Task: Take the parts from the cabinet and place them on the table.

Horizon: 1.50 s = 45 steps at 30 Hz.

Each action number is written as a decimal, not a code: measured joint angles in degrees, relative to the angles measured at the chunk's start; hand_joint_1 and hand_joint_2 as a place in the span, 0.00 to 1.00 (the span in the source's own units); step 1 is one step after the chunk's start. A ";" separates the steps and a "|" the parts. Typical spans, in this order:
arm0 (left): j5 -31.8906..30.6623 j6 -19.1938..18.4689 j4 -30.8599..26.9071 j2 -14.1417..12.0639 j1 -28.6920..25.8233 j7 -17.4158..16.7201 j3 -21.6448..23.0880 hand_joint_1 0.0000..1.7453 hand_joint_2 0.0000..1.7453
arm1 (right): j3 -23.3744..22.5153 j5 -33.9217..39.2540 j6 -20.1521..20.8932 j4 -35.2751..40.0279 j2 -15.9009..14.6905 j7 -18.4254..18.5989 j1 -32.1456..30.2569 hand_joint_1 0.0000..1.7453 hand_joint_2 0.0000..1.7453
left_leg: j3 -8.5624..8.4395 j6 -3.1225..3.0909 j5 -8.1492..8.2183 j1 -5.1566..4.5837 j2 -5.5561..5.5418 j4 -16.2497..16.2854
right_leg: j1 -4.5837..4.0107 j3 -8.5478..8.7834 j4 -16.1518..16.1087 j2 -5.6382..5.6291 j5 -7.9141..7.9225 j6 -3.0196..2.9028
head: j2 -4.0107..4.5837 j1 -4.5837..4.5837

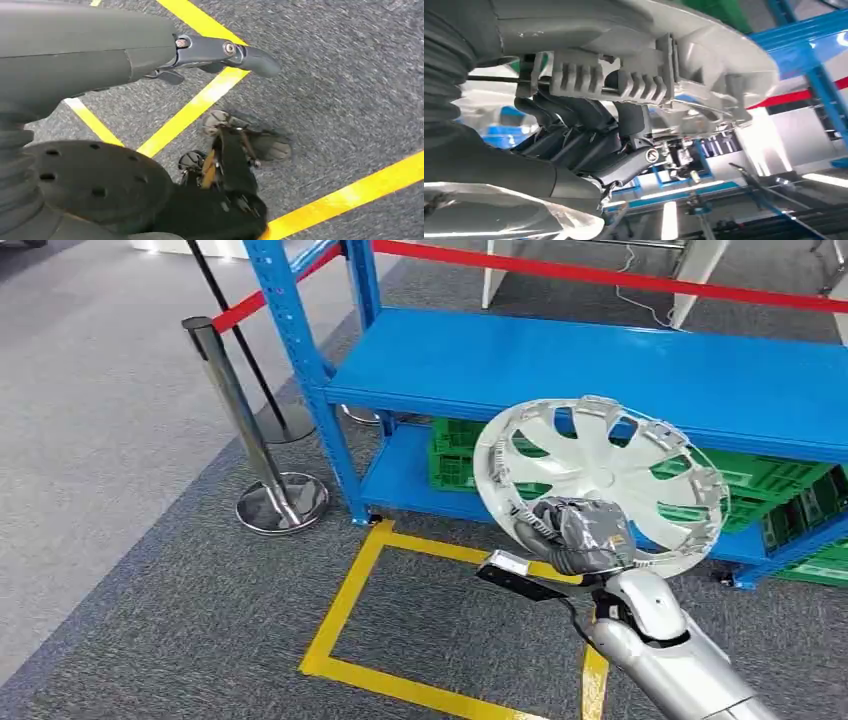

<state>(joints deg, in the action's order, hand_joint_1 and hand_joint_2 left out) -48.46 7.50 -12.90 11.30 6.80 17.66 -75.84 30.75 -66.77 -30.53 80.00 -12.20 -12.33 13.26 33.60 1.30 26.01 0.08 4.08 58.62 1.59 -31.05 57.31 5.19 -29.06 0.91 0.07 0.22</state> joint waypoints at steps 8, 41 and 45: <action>-0.22 0.37 0.00 -0.02 0.11 0.00 0.07 0.00 1.00 | 0.07 -0.72 0.04 0.46 -0.11 0.29 -0.56 1.00 1.00 | 0.67 -3.57 -0.61 -0.26 -4.10 -1.25 | -0.08 -4.62 9.75 -4.24 -6.13 1.60 | 0.00 0.46; -1.35 -0.11 0.00 -0.28 -0.05 0.83 0.22 0.00 1.00 | 1.09 -2.08 0.87 1.40 -0.31 1.42 -2.68 1.00 1.00 | 1.25 -3.72 -0.53 -0.59 -6.38 -0.60 | -0.09 -9.23 19.12 -5.15 -9.13 2.00 | 0.00 0.26; -1.31 -0.11 0.00 -0.28 -0.09 0.83 0.24 0.00 1.00 | 1.18 -2.14 0.87 1.42 -0.31 1.49 -2.70 1.00 1.00 | 1.15 -3.22 -0.11 -0.31 -9.87 0.19 | 0.27 -4.26 4.61 -7.13 0.96 1.87 | 0.00 0.24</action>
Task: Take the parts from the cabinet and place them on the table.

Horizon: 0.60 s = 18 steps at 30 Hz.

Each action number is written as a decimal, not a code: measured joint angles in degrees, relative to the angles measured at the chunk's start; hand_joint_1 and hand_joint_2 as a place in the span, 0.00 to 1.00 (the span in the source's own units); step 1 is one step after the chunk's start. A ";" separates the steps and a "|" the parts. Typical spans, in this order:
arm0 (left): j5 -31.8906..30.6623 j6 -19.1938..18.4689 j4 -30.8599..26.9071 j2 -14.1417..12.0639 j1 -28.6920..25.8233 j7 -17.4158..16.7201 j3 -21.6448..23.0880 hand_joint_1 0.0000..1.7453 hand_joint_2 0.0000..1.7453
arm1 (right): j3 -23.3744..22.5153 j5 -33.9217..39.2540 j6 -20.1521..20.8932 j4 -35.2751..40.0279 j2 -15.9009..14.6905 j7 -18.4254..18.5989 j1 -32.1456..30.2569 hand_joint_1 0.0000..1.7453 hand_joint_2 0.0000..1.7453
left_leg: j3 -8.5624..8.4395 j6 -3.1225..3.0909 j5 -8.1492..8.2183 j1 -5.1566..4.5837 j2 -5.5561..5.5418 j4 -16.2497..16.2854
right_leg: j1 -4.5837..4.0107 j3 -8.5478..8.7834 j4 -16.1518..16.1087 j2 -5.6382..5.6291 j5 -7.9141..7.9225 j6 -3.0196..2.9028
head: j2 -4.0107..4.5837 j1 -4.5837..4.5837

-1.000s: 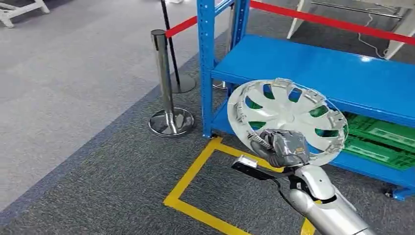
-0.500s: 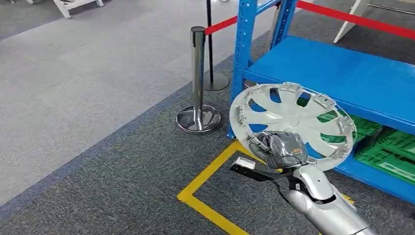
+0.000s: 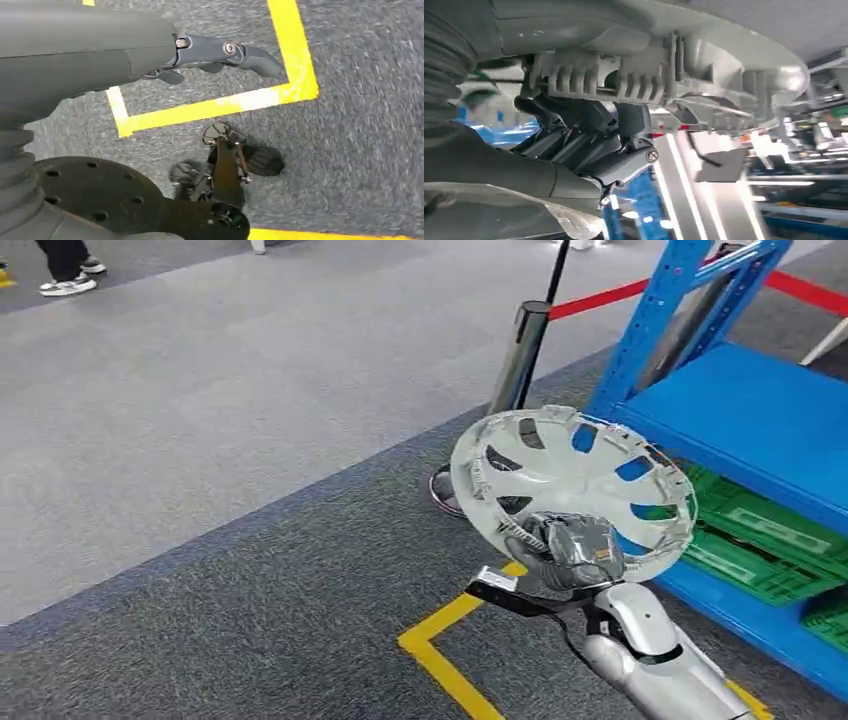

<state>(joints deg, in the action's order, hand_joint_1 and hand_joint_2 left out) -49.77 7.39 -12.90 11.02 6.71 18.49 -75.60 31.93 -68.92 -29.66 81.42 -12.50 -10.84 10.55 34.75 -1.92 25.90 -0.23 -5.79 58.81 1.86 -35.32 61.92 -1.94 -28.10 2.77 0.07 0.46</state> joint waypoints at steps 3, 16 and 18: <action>0.00 0.15 0.00 -0.04 0.05 -0.13 0.00 0.00 1.00 | 0.44 -0.59 -0.04 0.00 0.00 -0.13 -0.13 1.00 1.00 | 1.19 0.97 -0.10 0.07 -1.71 0.65 | 0.11 1.34 -2.04 -1.85 -1.00 -0.40 | 0.00 -0.09; 2.16 -0.33 0.00 -0.33 0.06 1.29 -0.07 0.00 1.00 | 2.03 0.50 1.31 -2.06 2.82 -2.21 6.21 1.00 1.00 | 1.21 2.17 -0.81 -0.36 10.93 1.13 | -0.11 3.73 -2.86 7.05 -2.00 -1.79 | 0.00 -0.92; 2.23 -0.31 0.00 -0.26 0.41 1.33 -0.07 0.00 1.00 | 2.25 0.50 1.31 -2.49 2.91 -2.27 6.81 1.00 1.00 | 1.50 1.50 -0.64 -1.01 10.73 0.40 | -0.76 3.78 -2.90 8.56 -2.24 -1.22 | 0.00 -0.98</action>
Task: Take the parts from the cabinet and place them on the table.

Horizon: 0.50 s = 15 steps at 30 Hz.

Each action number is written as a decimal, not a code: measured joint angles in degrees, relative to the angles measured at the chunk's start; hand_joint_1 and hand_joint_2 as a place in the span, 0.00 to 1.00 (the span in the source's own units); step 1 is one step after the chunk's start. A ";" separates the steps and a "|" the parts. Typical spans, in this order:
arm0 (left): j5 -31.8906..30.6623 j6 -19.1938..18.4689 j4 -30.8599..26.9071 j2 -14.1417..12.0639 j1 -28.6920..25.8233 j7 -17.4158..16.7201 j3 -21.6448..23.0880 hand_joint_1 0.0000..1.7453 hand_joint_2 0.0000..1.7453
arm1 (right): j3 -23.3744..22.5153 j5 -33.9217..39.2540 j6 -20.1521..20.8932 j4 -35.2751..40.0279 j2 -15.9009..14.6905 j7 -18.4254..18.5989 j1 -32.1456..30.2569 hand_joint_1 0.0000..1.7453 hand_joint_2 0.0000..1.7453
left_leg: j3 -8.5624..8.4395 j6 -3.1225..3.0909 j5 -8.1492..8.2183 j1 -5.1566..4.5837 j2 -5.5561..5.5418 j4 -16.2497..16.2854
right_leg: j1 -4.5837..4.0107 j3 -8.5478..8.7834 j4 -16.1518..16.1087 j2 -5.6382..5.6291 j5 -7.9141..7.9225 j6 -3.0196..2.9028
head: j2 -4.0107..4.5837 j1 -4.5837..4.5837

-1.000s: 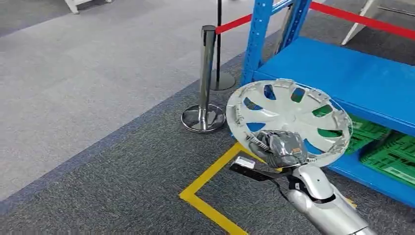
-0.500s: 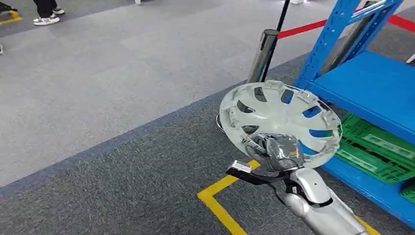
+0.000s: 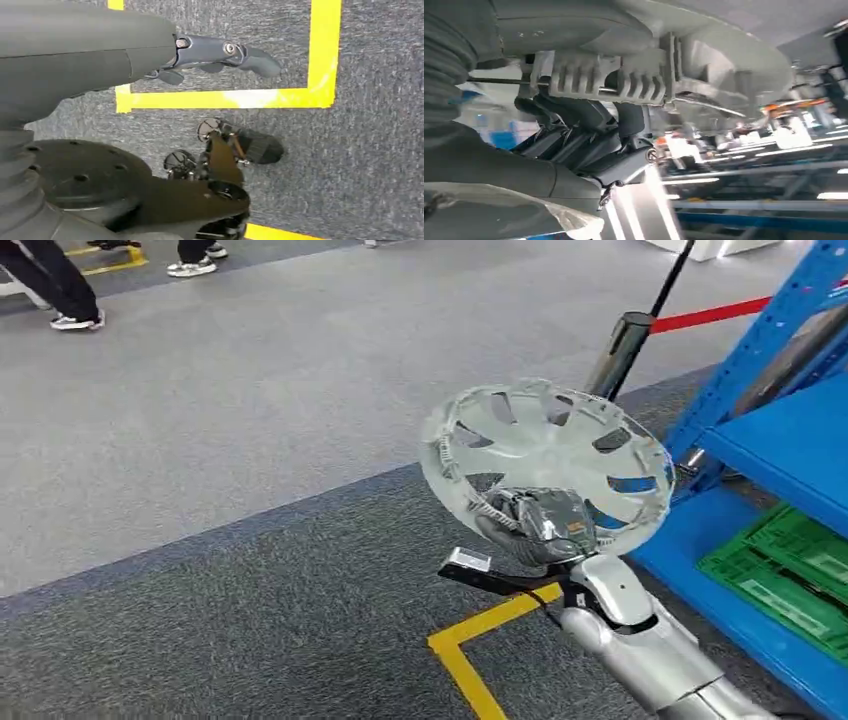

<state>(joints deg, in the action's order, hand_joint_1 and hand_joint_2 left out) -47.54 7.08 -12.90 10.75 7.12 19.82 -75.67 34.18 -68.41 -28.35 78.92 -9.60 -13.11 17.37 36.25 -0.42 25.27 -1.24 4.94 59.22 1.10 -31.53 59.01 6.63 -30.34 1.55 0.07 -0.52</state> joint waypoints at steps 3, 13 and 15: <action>0.26 0.19 0.00 -0.04 -0.45 -0.06 0.00 0.00 1.00 | 0.61 0.39 0.06 -0.59 0.83 -0.63 1.14 1.00 1.00 | -0.17 -1.00 -0.33 0.43 -2.44 -0.71 | 0.08 0.78 -0.53 1.56 -0.61 1.10 | 0.00 0.04; 0.92 1.40 0.00 0.20 -0.40 -0.66 -0.07 0.00 1.00 | 2.84 1.79 1.07 -2.88 1.27 -0.96 5.06 1.00 1.00 | -0.67 -1.36 0.11 0.88 -11.04 -0.21 | 0.71 -4.20 2.20 -9.44 2.78 0.78 | 0.00 0.50; 0.94 1.40 0.00 0.11 -0.46 -0.68 -0.07 0.00 1.00 | 3.17 1.73 1.14 -3.12 1.31 -1.01 5.41 1.00 1.00 | 0.24 -0.79 0.10 0.85 -12.24 0.39 | 0.77 -2.74 1.08 -10.70 1.64 0.60 | 0.00 0.43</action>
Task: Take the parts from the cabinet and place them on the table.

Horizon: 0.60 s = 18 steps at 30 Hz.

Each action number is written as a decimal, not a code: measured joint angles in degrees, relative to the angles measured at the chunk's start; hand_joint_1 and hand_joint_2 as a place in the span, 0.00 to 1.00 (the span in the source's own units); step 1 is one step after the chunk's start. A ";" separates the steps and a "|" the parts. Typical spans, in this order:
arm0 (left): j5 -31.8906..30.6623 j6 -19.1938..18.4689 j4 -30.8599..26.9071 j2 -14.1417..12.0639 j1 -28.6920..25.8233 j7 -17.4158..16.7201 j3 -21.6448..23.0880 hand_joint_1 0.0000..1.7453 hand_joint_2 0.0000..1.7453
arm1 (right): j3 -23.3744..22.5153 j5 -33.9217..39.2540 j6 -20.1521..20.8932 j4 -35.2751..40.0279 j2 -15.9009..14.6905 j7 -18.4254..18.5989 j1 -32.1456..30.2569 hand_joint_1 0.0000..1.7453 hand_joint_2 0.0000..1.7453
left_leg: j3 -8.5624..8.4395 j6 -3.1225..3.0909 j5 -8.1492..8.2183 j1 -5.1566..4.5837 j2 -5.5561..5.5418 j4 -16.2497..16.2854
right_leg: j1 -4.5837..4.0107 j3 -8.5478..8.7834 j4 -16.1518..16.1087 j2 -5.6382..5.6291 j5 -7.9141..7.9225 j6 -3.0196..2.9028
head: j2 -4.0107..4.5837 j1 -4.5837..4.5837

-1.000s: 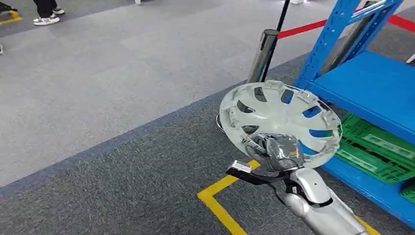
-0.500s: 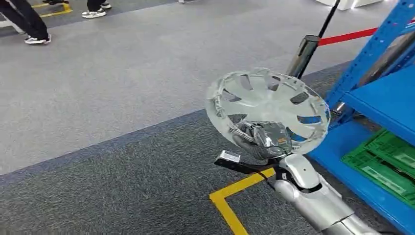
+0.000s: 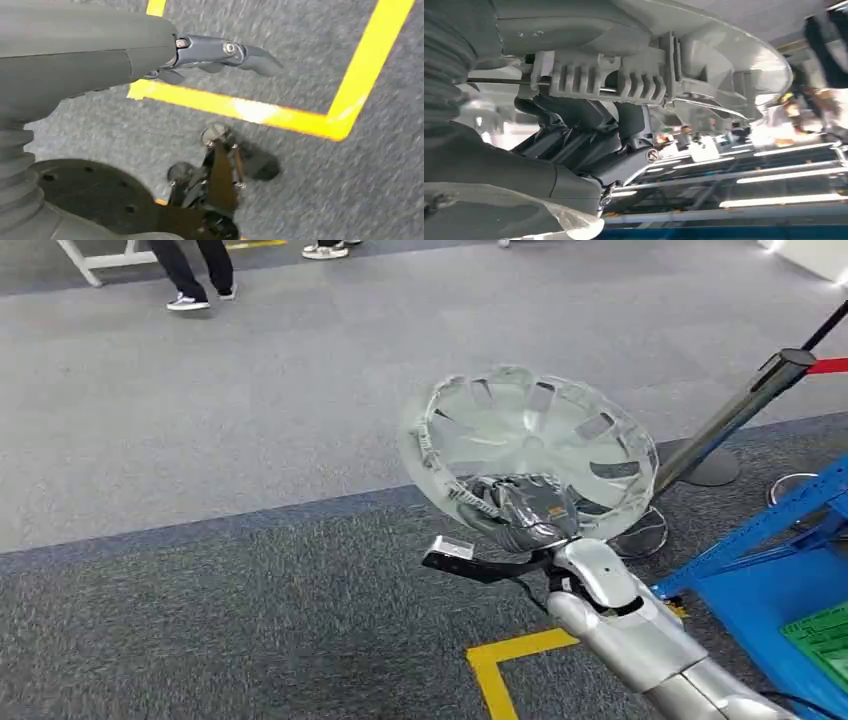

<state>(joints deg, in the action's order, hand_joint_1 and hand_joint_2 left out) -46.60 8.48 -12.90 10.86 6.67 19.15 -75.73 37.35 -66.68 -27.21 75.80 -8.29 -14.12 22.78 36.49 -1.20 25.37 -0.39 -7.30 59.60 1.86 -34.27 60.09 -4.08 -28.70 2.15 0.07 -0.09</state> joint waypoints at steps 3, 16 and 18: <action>0.00 0.02 -0.02 -0.11 -0.41 -0.09 -0.04 0.00 1.00 | 0.48 0.04 0.02 -0.24 0.44 0.00 0.40 1.00 1.00 | 0.08 0.78 -0.07 0.10 -1.69 -0.13 | 0.12 0.44 -0.46 1.65 -0.02 -0.72 | 0.00 -0.02; 0.13 0.00 0.00 -0.31 -0.06 -0.24 -0.04 0.00 1.00 | 1.03 0.02 0.02 -0.79 0.74 0.05 1.15 1.00 1.00 | 0.54 0.92 -0.61 -0.60 10.83 -0.14 | -0.89 3.50 -1.18 10.53 -2.37 -0.61 | 0.00 -1.09; 0.15 0.04 0.00 -0.35 -0.40 -0.24 -0.04 0.00 1.00 | 1.20 0.04 0.02 -0.79 1.01 0.02 1.25 1.00 1.00 | 0.45 0.24 -0.63 -0.67 9.28 -0.61 | -0.91 4.31 -1.81 11.98 -2.51 0.16 | 0.00 -1.24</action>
<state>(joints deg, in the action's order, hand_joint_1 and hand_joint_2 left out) -46.45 8.52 -12.90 10.51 6.26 18.91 -75.78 38.56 -66.64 -27.19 75.01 -7.28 -14.10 24.03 36.94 -0.96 24.74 -1.07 1.98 58.99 0.95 -29.96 58.28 7.90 -31.21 2.31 0.07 -1.33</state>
